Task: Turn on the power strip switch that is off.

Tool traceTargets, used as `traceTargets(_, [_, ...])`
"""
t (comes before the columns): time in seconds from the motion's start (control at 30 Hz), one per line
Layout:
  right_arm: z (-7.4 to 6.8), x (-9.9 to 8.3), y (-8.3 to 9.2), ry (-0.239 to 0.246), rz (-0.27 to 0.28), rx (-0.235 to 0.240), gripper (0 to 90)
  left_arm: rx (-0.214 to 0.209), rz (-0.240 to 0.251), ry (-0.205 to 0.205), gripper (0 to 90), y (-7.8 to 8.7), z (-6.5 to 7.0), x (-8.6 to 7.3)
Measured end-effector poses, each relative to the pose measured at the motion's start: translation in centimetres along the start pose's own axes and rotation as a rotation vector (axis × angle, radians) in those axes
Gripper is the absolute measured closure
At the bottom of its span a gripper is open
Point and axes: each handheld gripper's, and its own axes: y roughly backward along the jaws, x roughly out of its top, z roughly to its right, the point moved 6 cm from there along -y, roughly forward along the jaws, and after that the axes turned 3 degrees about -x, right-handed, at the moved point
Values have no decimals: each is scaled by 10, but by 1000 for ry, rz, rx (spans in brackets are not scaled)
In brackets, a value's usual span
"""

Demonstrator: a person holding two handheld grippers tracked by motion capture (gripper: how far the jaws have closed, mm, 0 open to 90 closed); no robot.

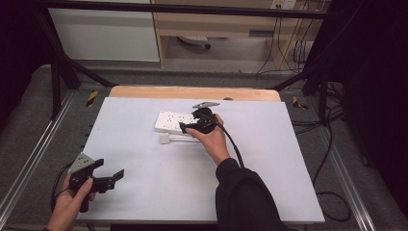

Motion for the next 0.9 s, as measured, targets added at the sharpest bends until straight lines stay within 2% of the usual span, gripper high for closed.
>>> traceTargets(0.27, [1,4,14,7,11,4,56,-3,-3,4,66,0,0,0])
traceTargets(0.37, [1,4,20,64,-4,-27,54,-4,-2,5,66,0,0,0])
traceTargets(0.43, [2,2,24,71,-4,-32,54,-1,-2,7,65,0,0,0])
traceTargets(0.53, [5,-1,29,64,6,-26,54,1,-2,2,65,0,0,0])
traceTargets(0.63, [10,-5,33,53,-5,-36,55,1,-2,8,65,0,0,0])
traceTargets(0.9, [25,-10,49,26,22,-49,58,4,-3,11,65,0,-1,-1])
